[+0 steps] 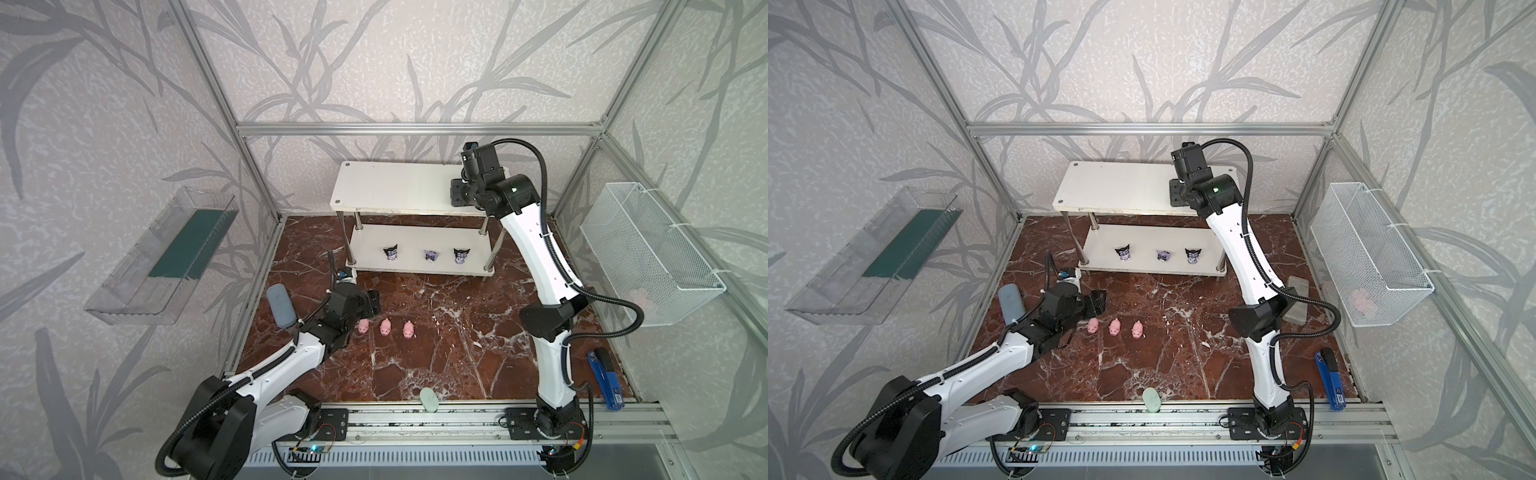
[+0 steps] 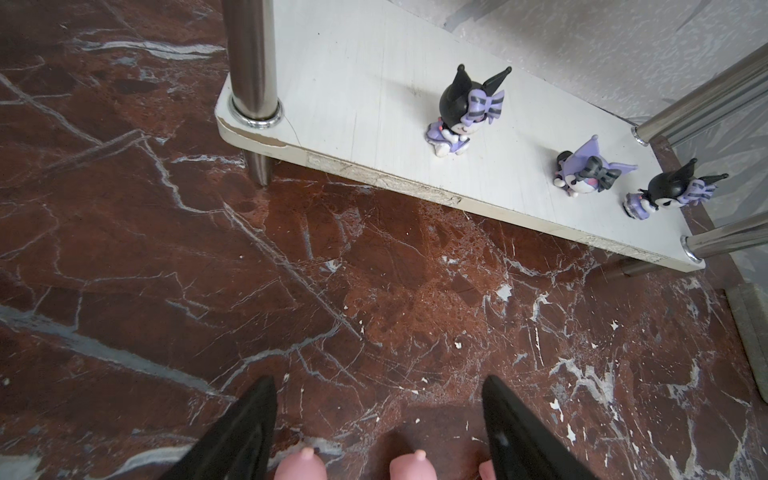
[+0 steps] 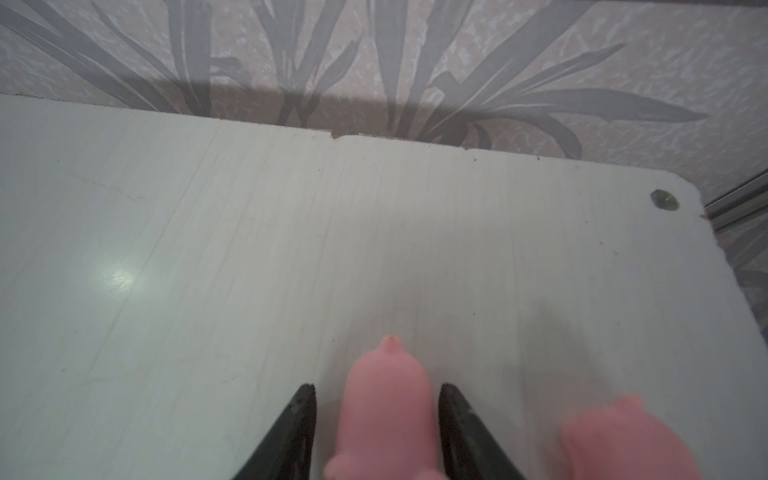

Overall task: Place and organize the plastic toys onto the shelf
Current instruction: 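Lower the pink pig beside the first pig and open the right gripper, then withdraw the right gripper from the shelf toward the remaining pink pigs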

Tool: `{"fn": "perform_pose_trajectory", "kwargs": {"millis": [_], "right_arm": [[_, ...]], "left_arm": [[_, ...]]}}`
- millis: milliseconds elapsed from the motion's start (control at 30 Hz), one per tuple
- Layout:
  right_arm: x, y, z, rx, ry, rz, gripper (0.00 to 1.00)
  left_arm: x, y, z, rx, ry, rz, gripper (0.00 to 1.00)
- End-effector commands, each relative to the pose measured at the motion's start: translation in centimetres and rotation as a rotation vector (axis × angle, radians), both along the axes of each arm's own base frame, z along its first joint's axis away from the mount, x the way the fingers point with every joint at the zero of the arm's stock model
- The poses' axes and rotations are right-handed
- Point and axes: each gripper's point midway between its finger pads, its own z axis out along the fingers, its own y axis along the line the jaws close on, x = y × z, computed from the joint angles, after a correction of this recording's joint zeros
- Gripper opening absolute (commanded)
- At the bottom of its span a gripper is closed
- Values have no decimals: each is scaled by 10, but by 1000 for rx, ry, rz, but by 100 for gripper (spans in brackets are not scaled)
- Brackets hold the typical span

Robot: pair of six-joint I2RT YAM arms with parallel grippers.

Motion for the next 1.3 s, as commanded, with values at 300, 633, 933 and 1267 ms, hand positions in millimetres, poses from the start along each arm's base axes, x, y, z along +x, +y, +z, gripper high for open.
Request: {"fn": "perform_pose_trajectory", "kwargs": {"millis": [300, 633, 933, 1267], "right_arm": [[-24, -5, 84, 94, -194, 60, 62], [-94, -3, 139, 81, -388, 212, 63], [-203, -8, 48, 197, -362, 342, 60], [-277, 23, -135, 221, -37, 375, 63]], "left_arm": [[0, 4, 5, -10, -13, 20, 76], [-1, 7, 6, -12, -14, 31, 76], [-1, 9, 7, 2, -13, 40, 76], [0, 14, 10, 19, -12, 64, 76]]}}
